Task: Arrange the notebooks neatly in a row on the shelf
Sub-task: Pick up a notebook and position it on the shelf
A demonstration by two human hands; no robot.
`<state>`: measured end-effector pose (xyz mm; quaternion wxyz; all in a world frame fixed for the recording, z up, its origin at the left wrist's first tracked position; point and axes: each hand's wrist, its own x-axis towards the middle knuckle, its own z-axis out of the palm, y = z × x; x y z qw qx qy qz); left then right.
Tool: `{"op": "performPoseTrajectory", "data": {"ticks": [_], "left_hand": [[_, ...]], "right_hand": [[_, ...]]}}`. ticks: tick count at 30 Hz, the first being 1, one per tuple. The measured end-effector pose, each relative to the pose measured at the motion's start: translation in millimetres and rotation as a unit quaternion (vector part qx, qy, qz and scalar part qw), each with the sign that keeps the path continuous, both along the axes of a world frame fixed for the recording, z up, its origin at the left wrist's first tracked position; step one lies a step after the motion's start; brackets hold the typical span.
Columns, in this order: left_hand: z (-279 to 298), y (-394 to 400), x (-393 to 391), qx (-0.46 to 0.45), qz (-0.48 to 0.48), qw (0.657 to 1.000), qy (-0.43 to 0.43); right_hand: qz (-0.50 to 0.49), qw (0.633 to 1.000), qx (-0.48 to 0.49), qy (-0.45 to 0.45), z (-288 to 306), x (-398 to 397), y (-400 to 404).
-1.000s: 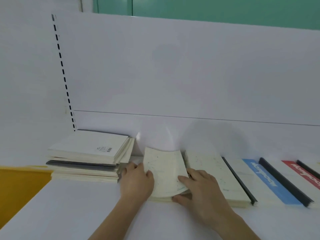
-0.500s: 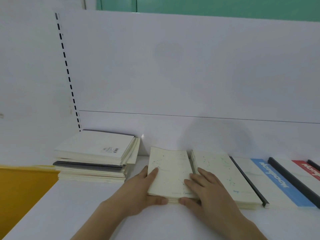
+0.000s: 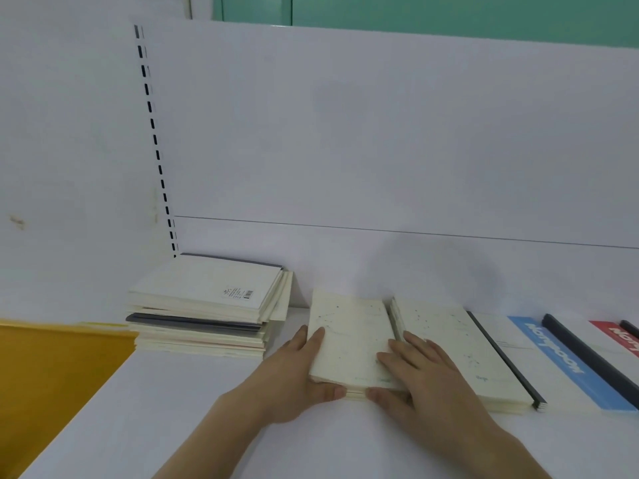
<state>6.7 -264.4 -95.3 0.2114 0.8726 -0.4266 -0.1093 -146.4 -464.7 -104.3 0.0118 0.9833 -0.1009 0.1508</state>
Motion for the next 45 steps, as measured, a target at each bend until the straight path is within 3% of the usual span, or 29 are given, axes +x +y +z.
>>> {"op": "performPoseTrajectory", "data": {"ticks": [3,6,10,12,17,20,22,27,30,32,35,38,40,42,45], "left_hand": [[12,5,-23,-0.004,0.038,0.996,-0.086],[35,20,-42,-0.067,0.067,0.979,-0.179],[48,52,-28,-0.235,0.149,0.917,-0.286],[42,69,-9,-0.267,0.186,0.885,-0.333],[15,103,25,-0.158,0.298,0.891,-0.304],[4,113,28,-0.157,0.276,0.899,-0.303],[3,116,28,-0.186,0.26,0.9,-0.297],[15,120,21,-0.299,0.26,0.887,-0.235],[26,120,15,-0.373,0.274,0.864,-0.197],[35,119,10,-0.424,0.29,0.841,-0.17],[53,112,-1,-0.472,0.298,0.829,-0.041],[62,102,-9,-0.521,0.233,0.803,0.171],[63,95,-11,-0.546,0.202,0.77,0.26],[65,93,-16,-0.591,0.201,0.734,0.269],[68,102,-18,-0.633,0.215,0.702,0.246]], "right_hand": [[0.023,0.998,0.032,-0.052,12,5,10],[0.051,0.989,0.059,-0.126,31,17,35],[0.093,0.976,0.064,-0.186,51,48,74],[0.115,0.976,0.08,-0.167,58,68,92],[0.135,0.986,0.067,-0.073,72,121,130],[0.121,0.992,0.028,-0.019,73,143,143],[0.12,0.992,-0.006,-0.029,72,148,147],[0.118,0.989,-0.008,-0.092,83,136,152],[0.118,0.981,0.08,-0.134,99,126,144],[0.097,0.962,0.134,-0.218,112,114,137],[0.078,0.883,0.315,-0.339,127,88,136],[0.083,0.764,0.54,-0.342,128,66,150],[0.086,0.723,0.604,-0.324,122,60,159],[0.086,0.711,0.631,-0.299,115,59,162],[0.067,0.765,0.574,-0.285,107,65,157]]}}
